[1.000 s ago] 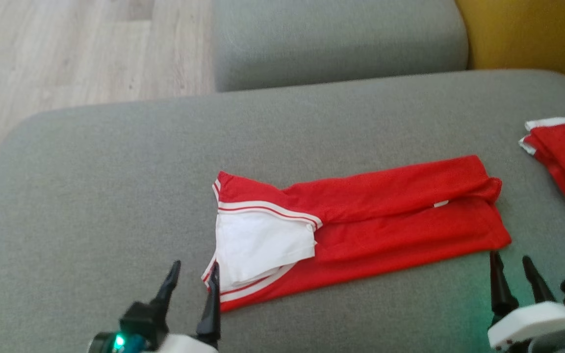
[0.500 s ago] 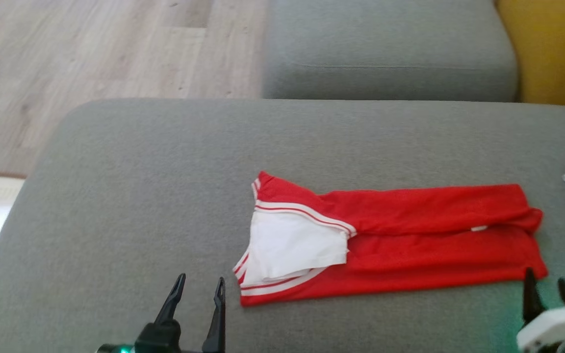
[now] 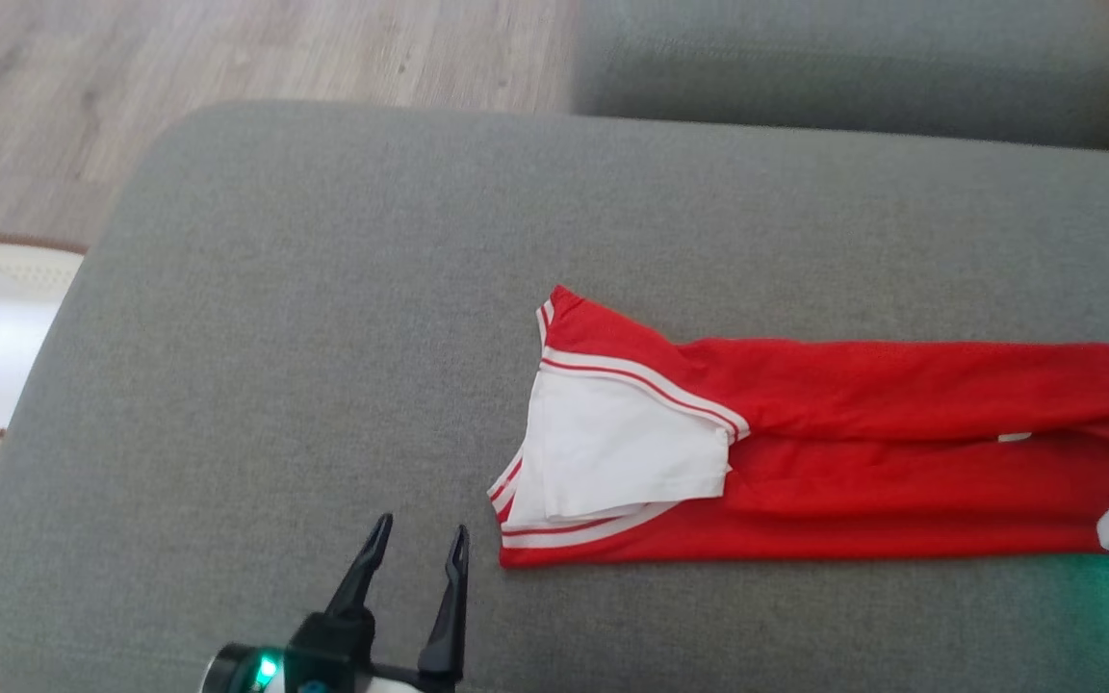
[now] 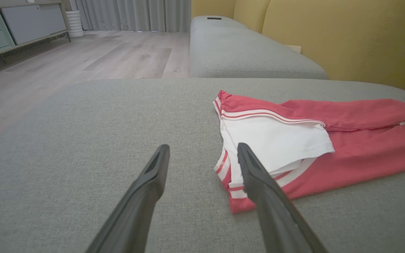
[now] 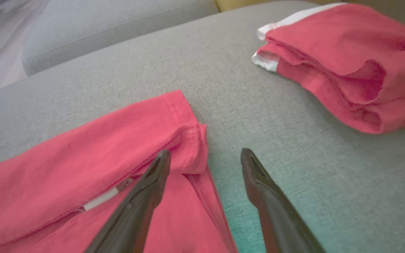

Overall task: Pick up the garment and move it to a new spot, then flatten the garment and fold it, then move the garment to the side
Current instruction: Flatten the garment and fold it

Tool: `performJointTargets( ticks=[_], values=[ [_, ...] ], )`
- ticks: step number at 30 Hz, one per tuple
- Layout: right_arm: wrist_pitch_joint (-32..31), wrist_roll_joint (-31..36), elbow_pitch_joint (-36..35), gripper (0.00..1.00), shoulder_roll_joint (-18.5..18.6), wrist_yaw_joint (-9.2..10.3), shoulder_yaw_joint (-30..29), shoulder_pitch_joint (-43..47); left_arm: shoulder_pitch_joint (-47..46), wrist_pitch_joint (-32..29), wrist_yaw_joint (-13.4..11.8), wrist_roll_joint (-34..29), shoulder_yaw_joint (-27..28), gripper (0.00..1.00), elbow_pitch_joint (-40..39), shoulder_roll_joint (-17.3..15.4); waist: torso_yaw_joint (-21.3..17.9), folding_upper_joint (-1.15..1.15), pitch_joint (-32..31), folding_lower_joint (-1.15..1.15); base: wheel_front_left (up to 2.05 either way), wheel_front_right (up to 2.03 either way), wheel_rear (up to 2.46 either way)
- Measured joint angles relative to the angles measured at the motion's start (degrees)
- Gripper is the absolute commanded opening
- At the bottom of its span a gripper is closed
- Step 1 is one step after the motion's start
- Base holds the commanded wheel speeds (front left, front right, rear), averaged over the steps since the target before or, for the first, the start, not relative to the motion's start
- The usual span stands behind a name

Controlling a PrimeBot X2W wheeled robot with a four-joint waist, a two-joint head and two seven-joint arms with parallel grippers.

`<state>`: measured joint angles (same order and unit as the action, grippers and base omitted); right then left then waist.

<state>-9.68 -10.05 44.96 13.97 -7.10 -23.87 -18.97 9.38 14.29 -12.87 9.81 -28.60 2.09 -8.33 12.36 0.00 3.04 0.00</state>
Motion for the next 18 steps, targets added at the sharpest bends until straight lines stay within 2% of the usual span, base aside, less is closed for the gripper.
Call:
performJointTargets(
  ticks=[11, 16, 17, 18],
  values=[
    [0.69, 3.04, 8.24, 1.0, -0.02, 0.0, -1.02, -5.66, -2.09, 0.0, 2.32, -2.25, 2.16, 1.0, 0.18, 1.91, -0.26, 0.0, 3.51, 0.0, 0.0, 0.0, 0.0],
    [-0.59, 2.26, 11.77, 1.0, 0.05, 0.0, -0.49, -7.76, -2.63, 0.0, 2.88, -2.77, 3.2, 1.0, 0.37, 2.53, -0.51, 0.0, 3.59, 0.0, 0.0, 0.0, 0.0],
    [-1.13, 1.7, 12.11, 0.85, 0.07, 0.0, 0.18, -8.2, -2.63, 0.0, 2.96, -2.78, 3.35, 1.0, 0.44, 2.63, -0.6, 0.0, 3.57, 0.0, 0.0, 0.0, 0.0],
    [-1.55, 1.03, 12.37, 0.55, 0.05, 0.0, 0.91, -8.6, -2.63, 0.0, 3.34, -2.86, 3.49, 1.0, 0.47, 2.75, -0.75, 0.0, 3.57, 0.0, 0.0, 0.0, 0.0]
  ],
)
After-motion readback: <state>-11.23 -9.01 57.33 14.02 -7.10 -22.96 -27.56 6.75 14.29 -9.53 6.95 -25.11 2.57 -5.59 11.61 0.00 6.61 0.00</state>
